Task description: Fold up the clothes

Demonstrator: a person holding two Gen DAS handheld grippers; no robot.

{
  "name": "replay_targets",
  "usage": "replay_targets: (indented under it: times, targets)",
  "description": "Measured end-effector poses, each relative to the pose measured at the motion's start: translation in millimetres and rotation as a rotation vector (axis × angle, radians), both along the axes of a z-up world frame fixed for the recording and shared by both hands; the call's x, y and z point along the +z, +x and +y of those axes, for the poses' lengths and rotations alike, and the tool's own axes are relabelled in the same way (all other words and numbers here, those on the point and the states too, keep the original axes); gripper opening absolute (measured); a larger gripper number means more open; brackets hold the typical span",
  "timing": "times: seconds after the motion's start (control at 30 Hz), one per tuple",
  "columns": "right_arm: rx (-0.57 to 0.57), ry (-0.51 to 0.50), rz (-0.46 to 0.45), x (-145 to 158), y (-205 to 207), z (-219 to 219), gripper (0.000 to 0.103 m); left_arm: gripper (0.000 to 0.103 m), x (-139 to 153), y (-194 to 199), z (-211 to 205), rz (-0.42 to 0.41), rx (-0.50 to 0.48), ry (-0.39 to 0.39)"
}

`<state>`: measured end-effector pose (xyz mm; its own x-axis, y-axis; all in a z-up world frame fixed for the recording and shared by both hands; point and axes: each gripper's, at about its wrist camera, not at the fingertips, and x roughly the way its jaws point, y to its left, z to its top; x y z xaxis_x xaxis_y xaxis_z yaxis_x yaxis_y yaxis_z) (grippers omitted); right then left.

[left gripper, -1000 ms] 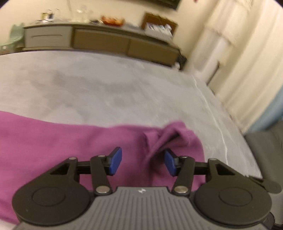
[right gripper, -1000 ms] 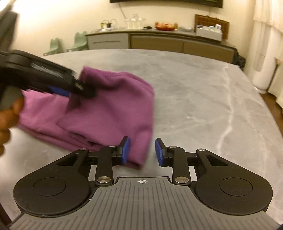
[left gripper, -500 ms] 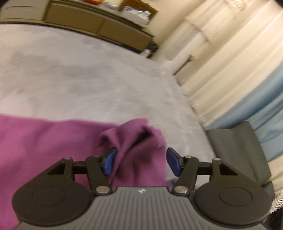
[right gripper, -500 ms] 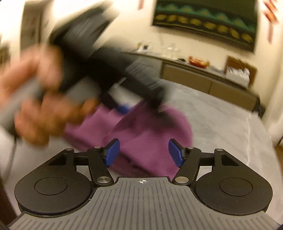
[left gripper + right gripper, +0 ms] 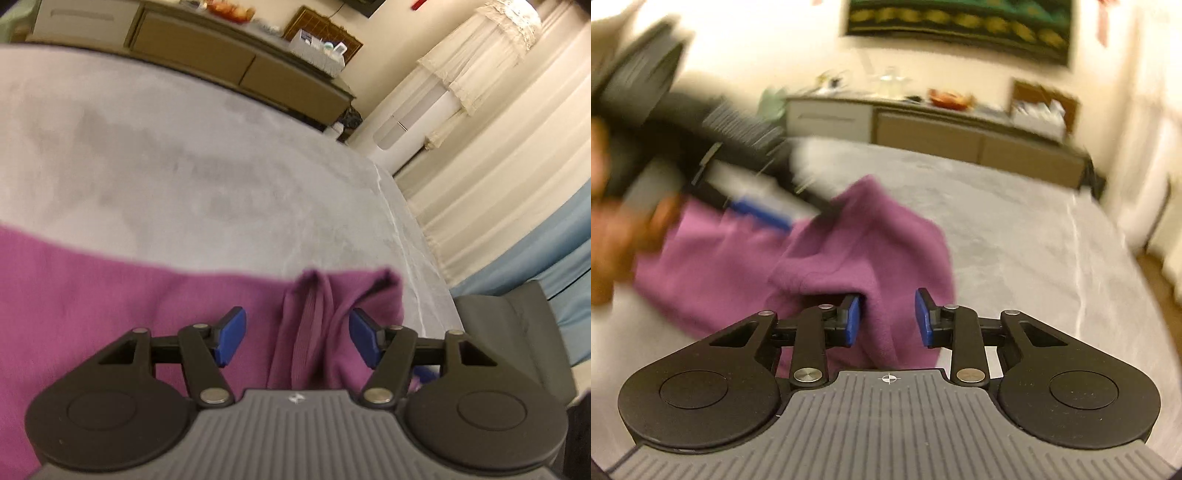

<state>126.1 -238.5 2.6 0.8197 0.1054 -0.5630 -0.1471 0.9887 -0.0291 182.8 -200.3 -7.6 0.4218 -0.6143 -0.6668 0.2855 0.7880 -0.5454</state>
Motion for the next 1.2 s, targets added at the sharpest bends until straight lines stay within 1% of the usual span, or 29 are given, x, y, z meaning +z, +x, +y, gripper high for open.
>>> replay_targets:
  times: [0.07, 0.1, 0.13, 0.17, 0.23, 0.27, 0.33, 0.37, 0.43, 0.5, 0.53, 0.57, 0.6, 0.67, 0.73, 0.83, 0.97, 1.0, 1.03, 1.07, 1.1, 1.13, 1.2]
  targets:
    - [0.041, 0.025, -0.001, -1, 0, -4, 0.034, 0.063, -10, -3, -2, 0.028, -0.019, -0.019]
    - [0.076, 0.009, 0.000, -2, -4, 2, 0.033, 0.063, -15, -4, -3, 0.041, -0.027, -0.028]
    - [0.106, -0.031, -0.007, -3, -8, 11, 0.038, 0.063, -19, -5, -3, 0.053, -0.030, -0.037]
    - [0.141, -0.079, -0.021, -5, -14, 22, 0.047, 0.063, -22, -5, -3, 0.062, -0.028, -0.053]
    - [0.221, -0.195, -0.065, -9, -27, 46, 0.058, 0.062, -25, -2, 1, 0.083, -0.025, -0.098]
    - [0.250, -0.262, -0.081, -13, -30, 59, 0.059, 0.062, -26, 0, 2, 0.098, -0.027, -0.127]
    - [0.274, -0.398, -0.093, -25, -32, 81, 0.058, 0.062, -28, 5, 5, 0.129, -0.030, -0.184]
    - [0.279, -0.460, -0.100, -30, -32, 91, 0.058, 0.062, -28, 7, 6, 0.137, -0.034, -0.200]
    - [0.266, -0.561, -0.116, -41, -27, 106, 0.057, 0.063, -27, 9, 5, 0.138, -0.045, -0.209]
    - [0.255, -0.616, -0.130, -46, -25, 114, 0.055, 0.063, -25, 11, 5, 0.140, -0.057, -0.217]
    - [0.252, -0.619, -0.127, -45, -24, 116, 0.052, 0.063, -25, 12, 5, 0.142, -0.061, -0.220]
    - [0.250, -0.621, -0.123, -44, -23, 118, 0.043, 0.063, -25, 13, 6, 0.143, -0.064, -0.222]
    - [0.246, -0.619, -0.119, -42, -22, 119, 0.039, 0.064, -25, 13, 6, 0.145, -0.067, -0.224]
    - [0.227, -0.598, -0.111, -34, -20, 117, 0.025, 0.065, -25, 15, 8, 0.146, -0.060, -0.225]
    - [0.192, -0.560, -0.112, -26, -19, 108, 0.023, 0.068, -27, 14, 6, 0.147, -0.064, -0.231]
    - [0.152, -0.471, -0.102, -15, -17, 95, 0.023, 0.071, -30, 13, 2, 0.149, -0.077, -0.241]
    - [0.147, -0.371, -0.067, -7, -20, 85, 0.025, 0.070, -35, 12, -4, 0.152, -0.095, -0.254]
    - [0.155, -0.352, -0.052, -7, -20, 83, 0.027, 0.070, -36, 12, -6, 0.153, -0.099, -0.258]
    - [0.163, -0.351, -0.045, -8, -20, 81, 0.045, 0.070, -37, 11, -7, 0.154, -0.104, -0.261]
    - [0.169, -0.376, -0.052, -10, -24, 82, 0.067, 0.070, -37, 12, -8, 0.156, -0.108, -0.278]
    - [0.175, -0.415, -0.069, -15, -29, 85, 0.075, 0.070, -35, 14, -9, 0.157, -0.114, -0.300]
    - [0.181, -0.455, -0.086, -20, -34, 88, 0.080, 0.070, -33, 14, -10, 0.156, -0.123, -0.315]
    - [0.191, -0.549, -0.110, -32, -33, 95, 0.074, 0.070, -28, 15, -11, 0.154, -0.141, -0.343]
